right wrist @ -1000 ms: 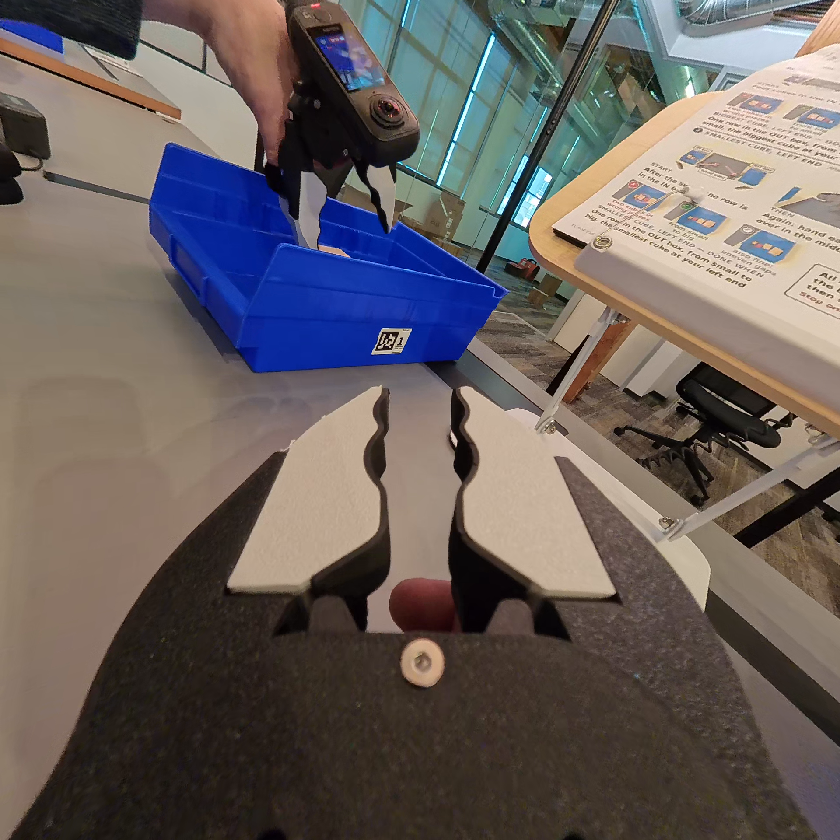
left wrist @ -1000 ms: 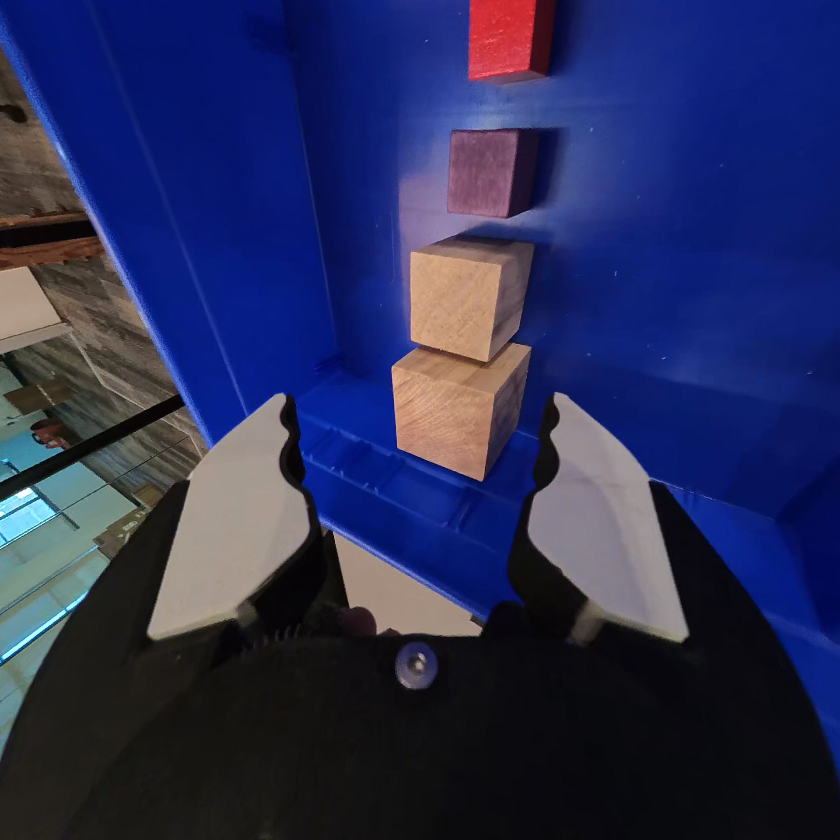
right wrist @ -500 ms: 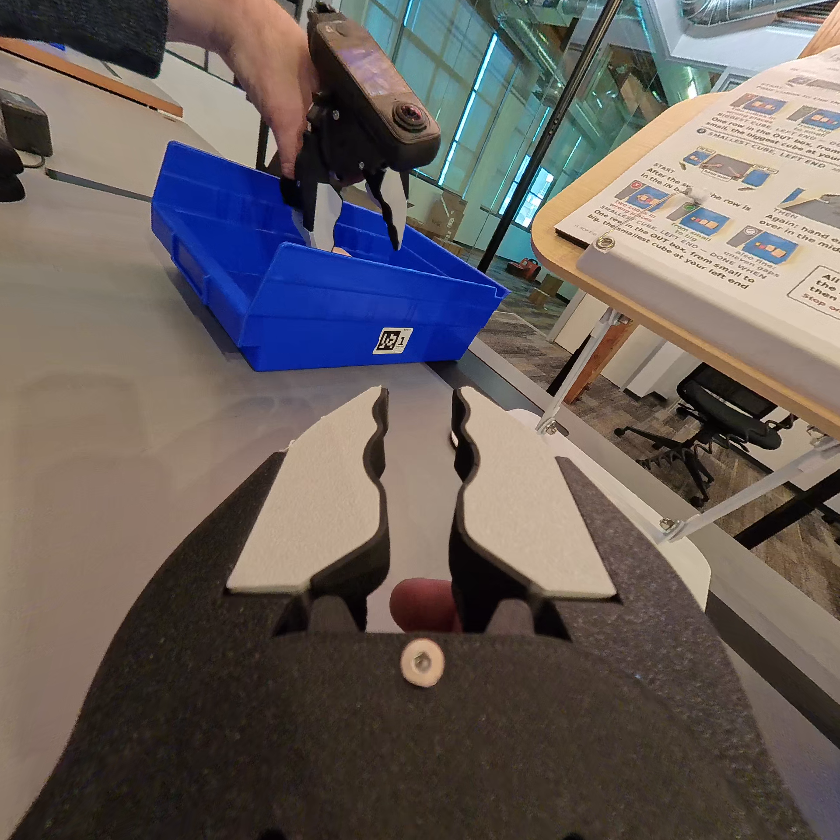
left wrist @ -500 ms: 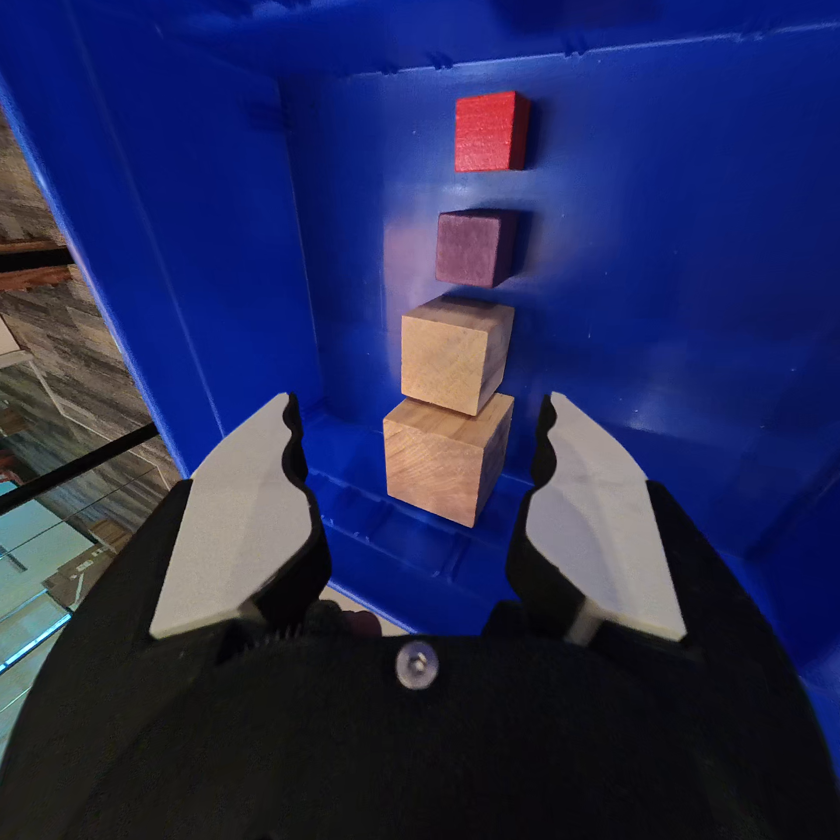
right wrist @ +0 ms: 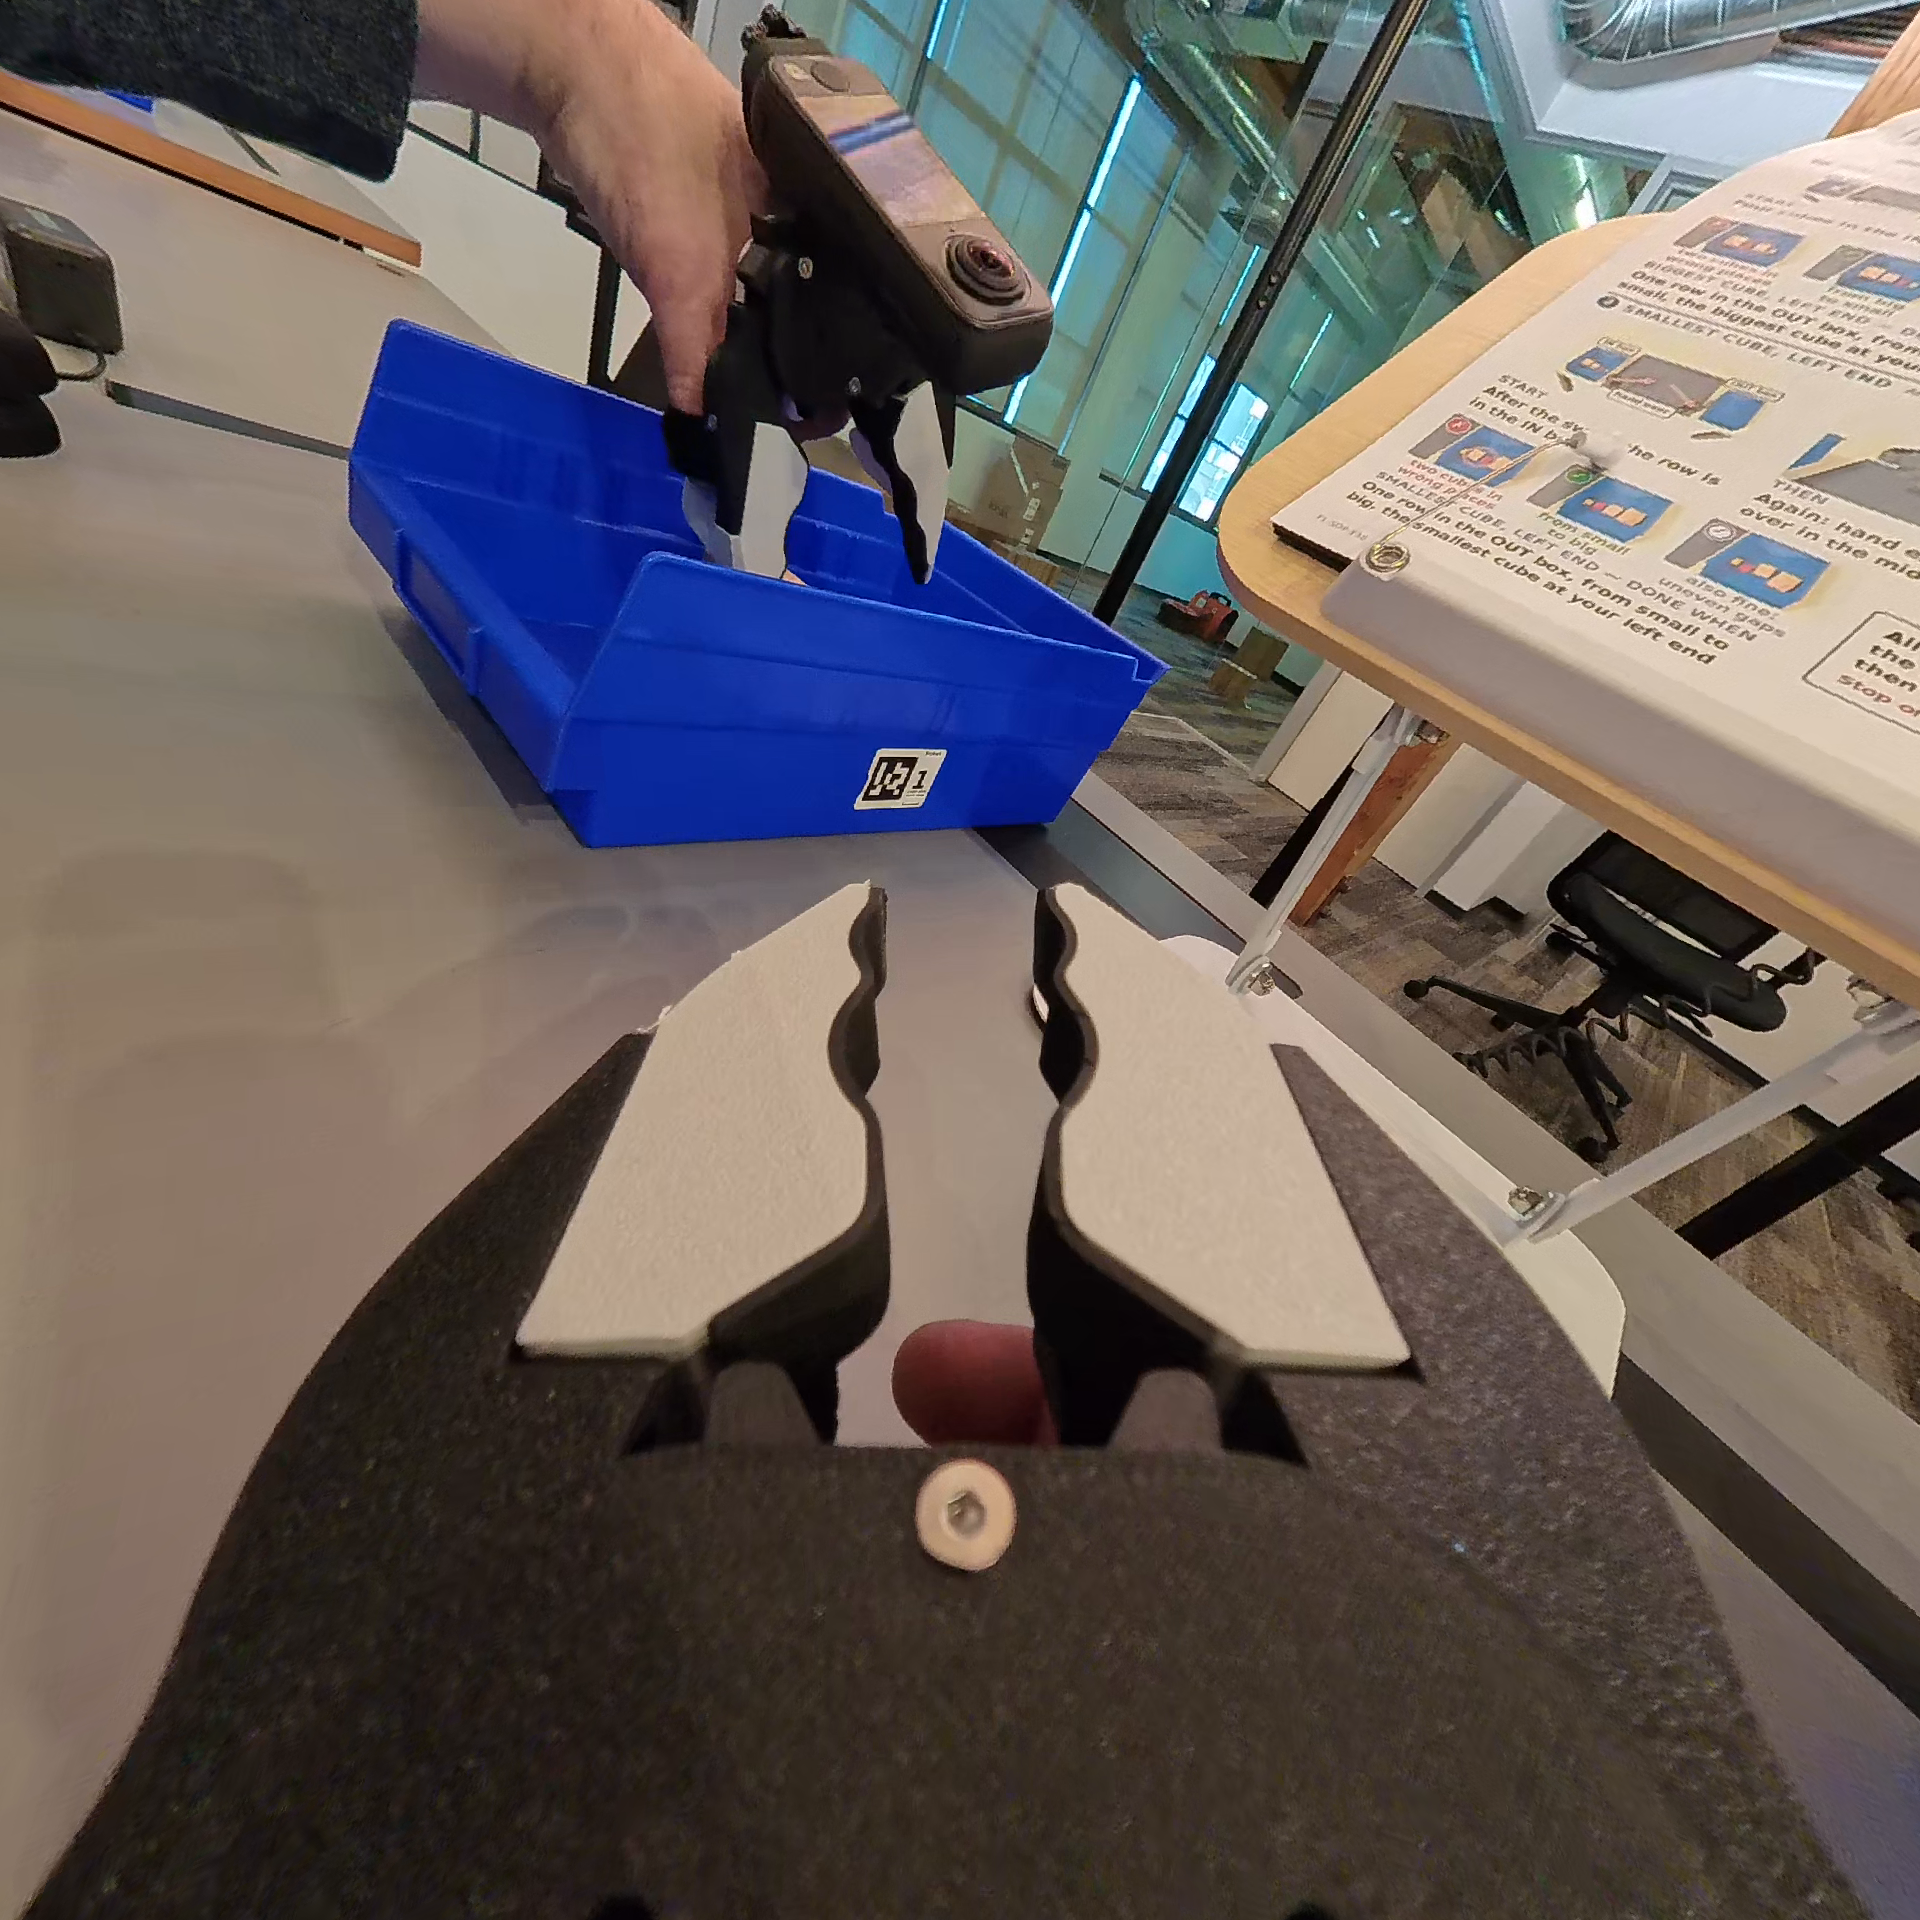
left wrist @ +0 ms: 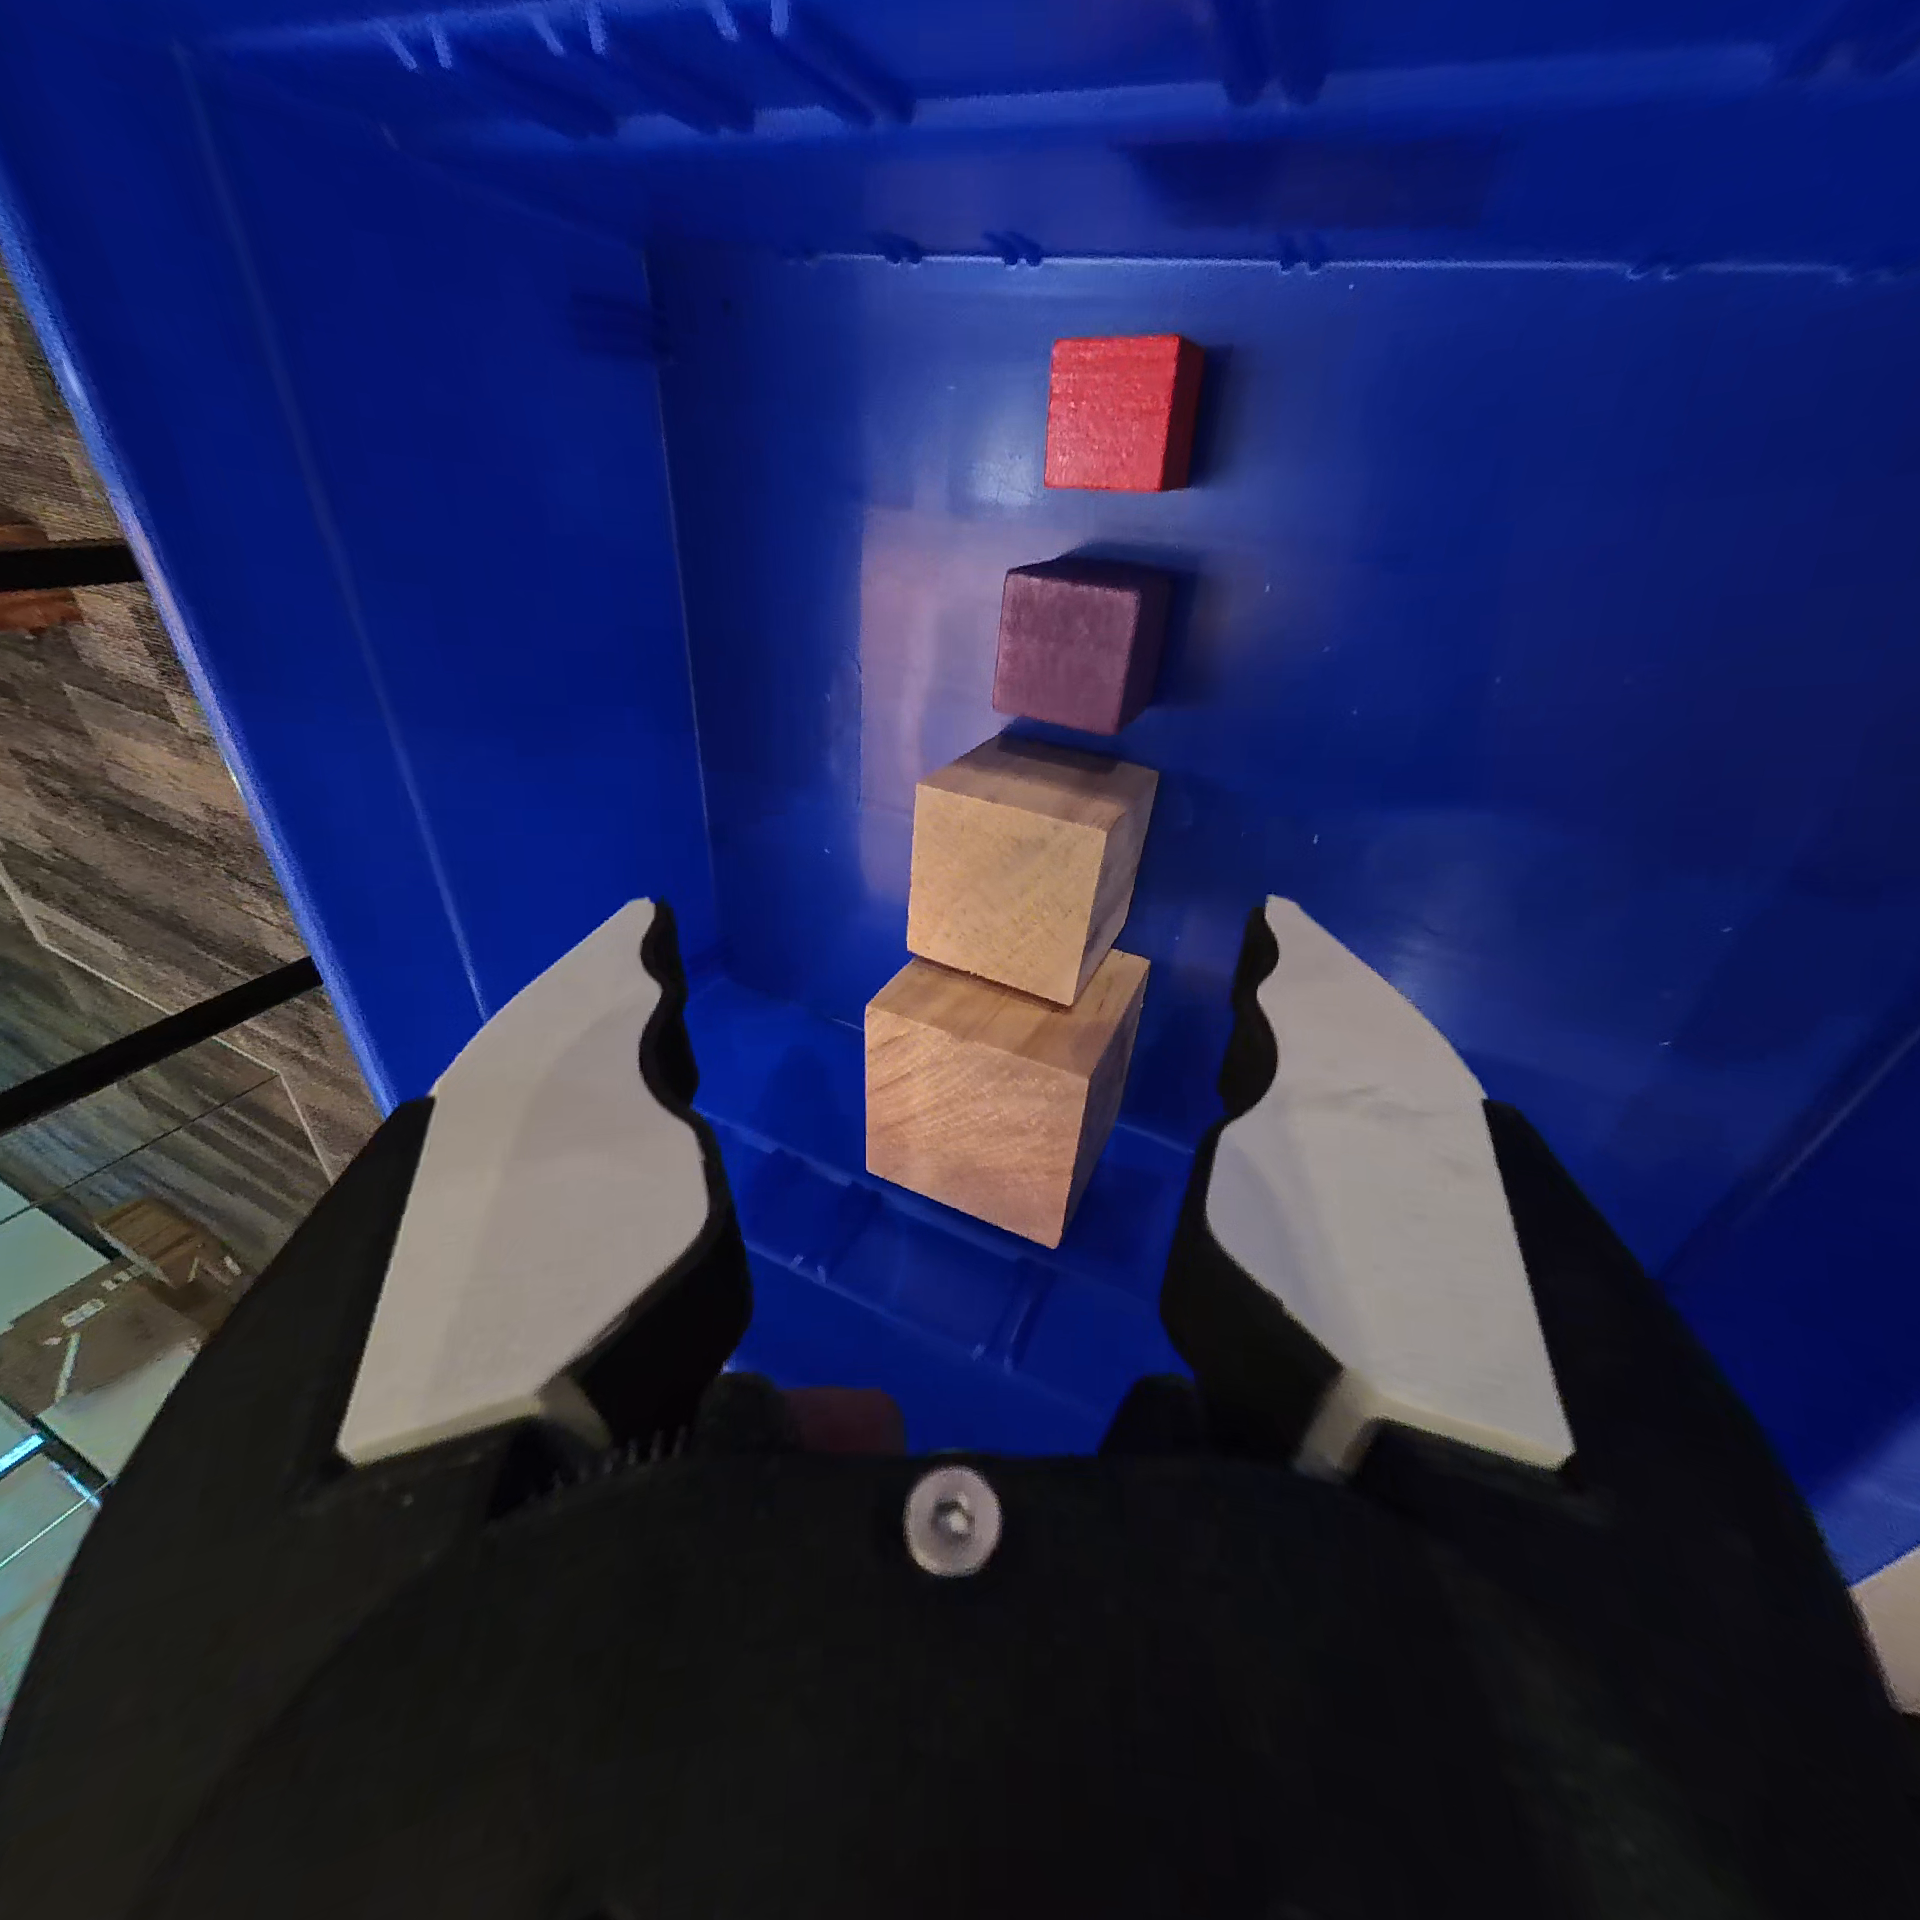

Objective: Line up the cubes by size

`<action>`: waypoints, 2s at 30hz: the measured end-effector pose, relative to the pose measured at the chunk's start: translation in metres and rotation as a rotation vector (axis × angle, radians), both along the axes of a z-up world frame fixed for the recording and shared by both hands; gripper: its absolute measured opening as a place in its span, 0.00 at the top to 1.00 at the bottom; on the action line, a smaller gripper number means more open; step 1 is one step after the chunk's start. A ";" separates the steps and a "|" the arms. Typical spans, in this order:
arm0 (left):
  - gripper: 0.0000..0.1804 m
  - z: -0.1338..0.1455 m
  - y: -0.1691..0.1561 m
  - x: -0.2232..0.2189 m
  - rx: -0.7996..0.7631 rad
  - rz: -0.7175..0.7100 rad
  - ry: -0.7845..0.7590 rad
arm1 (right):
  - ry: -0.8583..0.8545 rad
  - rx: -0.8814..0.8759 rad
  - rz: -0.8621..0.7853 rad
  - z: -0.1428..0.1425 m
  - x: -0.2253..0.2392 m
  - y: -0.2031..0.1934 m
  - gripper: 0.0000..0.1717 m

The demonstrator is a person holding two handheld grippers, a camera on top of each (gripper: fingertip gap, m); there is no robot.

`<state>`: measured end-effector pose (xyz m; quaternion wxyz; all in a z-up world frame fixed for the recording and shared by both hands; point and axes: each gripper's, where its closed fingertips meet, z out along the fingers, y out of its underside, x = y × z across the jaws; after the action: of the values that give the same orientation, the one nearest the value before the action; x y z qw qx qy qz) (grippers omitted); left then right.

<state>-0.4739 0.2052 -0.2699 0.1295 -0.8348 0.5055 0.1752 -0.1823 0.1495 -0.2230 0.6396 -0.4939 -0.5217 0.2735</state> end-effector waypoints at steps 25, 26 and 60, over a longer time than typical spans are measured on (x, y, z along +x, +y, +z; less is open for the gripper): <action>0.45 -0.016 -0.023 -0.043 -0.188 0.046 0.136 | -0.006 0.003 0.002 -0.001 0.000 -0.001 0.84; 0.45 -0.018 -0.024 -0.042 -0.192 0.050 0.123 | -0.006 0.003 0.002 -0.001 0.000 -0.001 0.84; 0.87 -0.050 0.022 0.062 -0.205 -0.039 -0.198 | -0.012 0.007 0.004 -0.001 -0.001 -0.001 0.84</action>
<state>-0.4119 0.2274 -0.3194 0.0960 -0.8470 0.5216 0.0371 -0.1833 0.1481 -0.2244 0.6376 -0.4925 -0.5273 0.2700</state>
